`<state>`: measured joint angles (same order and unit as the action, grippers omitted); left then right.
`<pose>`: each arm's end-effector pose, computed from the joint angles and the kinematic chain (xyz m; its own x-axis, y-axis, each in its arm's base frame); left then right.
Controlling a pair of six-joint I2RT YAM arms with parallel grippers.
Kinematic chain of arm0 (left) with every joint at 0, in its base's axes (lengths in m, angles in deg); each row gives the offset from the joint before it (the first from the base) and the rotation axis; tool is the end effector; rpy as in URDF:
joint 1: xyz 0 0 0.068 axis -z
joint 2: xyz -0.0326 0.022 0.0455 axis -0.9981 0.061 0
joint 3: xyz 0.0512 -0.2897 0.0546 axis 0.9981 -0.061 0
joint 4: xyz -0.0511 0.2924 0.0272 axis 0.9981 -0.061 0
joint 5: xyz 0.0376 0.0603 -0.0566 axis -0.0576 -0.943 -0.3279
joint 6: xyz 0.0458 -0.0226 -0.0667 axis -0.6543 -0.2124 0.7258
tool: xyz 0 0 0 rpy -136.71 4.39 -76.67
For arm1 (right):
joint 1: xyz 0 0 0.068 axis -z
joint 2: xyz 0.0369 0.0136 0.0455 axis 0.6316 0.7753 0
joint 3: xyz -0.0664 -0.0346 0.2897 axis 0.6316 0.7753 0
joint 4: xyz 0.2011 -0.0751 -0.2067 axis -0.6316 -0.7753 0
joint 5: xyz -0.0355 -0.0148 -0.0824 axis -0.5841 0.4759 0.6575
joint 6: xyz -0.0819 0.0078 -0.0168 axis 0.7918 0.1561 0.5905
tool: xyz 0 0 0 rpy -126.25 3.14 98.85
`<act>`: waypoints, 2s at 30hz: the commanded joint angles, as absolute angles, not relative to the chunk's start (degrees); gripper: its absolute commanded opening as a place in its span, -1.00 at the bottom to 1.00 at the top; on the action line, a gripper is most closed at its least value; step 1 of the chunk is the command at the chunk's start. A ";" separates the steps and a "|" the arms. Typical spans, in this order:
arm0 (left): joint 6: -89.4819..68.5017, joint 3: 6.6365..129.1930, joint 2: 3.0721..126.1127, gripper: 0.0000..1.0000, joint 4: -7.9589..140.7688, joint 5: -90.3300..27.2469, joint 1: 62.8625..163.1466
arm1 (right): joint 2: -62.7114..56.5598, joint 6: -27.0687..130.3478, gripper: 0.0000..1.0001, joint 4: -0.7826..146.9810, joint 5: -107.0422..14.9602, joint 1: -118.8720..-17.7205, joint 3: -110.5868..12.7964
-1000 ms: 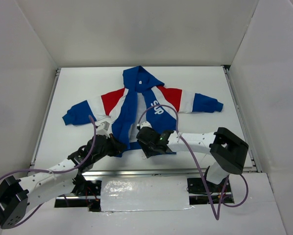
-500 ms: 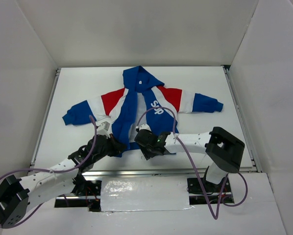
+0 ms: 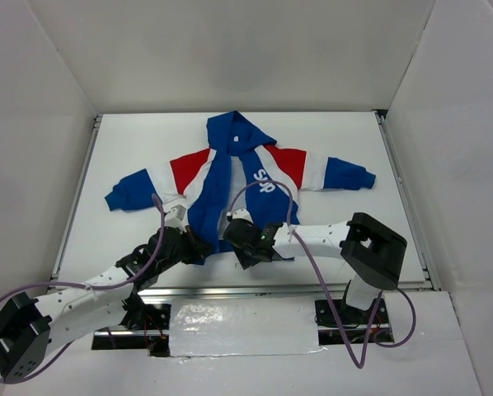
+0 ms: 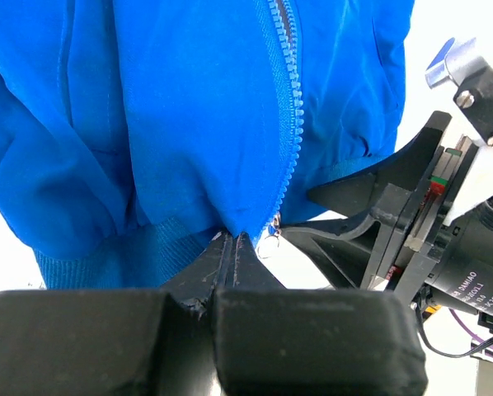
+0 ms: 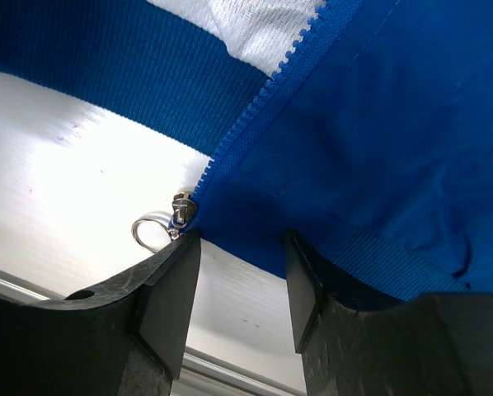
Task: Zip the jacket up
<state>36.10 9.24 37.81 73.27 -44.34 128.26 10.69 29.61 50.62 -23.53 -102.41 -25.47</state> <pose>0.1727 -0.1462 0.1528 -0.6926 -0.5171 -0.5029 0.0428 0.6665 -0.7442 0.1761 0.3073 0.1234 -0.7529 -0.4575 -0.4731 -0.5163 0.8564 -0.0065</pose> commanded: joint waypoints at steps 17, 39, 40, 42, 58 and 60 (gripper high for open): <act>34.09 9.19 37.61 -1.00 74.76 -43.76 127.90 | 13.58 26.12 -1.00 50.93 -22.58 -102.98 -27.14; 34.62 8.75 39.64 -1.00 77.40 -43.05 127.99 | 6.46 13.90 -0.31 58.40 -37.79 -103.51 -25.21; 34.71 8.75 39.72 -1.00 77.31 -43.05 127.99 | 6.28 13.89 -0.31 58.14 -37.26 -103.59 -25.12; 34.71 8.67 39.55 -1.00 77.13 -43.32 127.99 | 6.19 14.24 -0.32 57.35 -35.95 -103.59 -25.47; 34.88 8.05 38.23 -1.00 76.25 -43.84 127.99 | 12.26 22.77 -0.15 49.71 -28.74 -104.91 -34.17; 34.97 7.96 38.06 -1.00 76.17 -43.85 127.99 | 12.96 23.03 -0.14 49.17 -28.29 -104.91 -34.87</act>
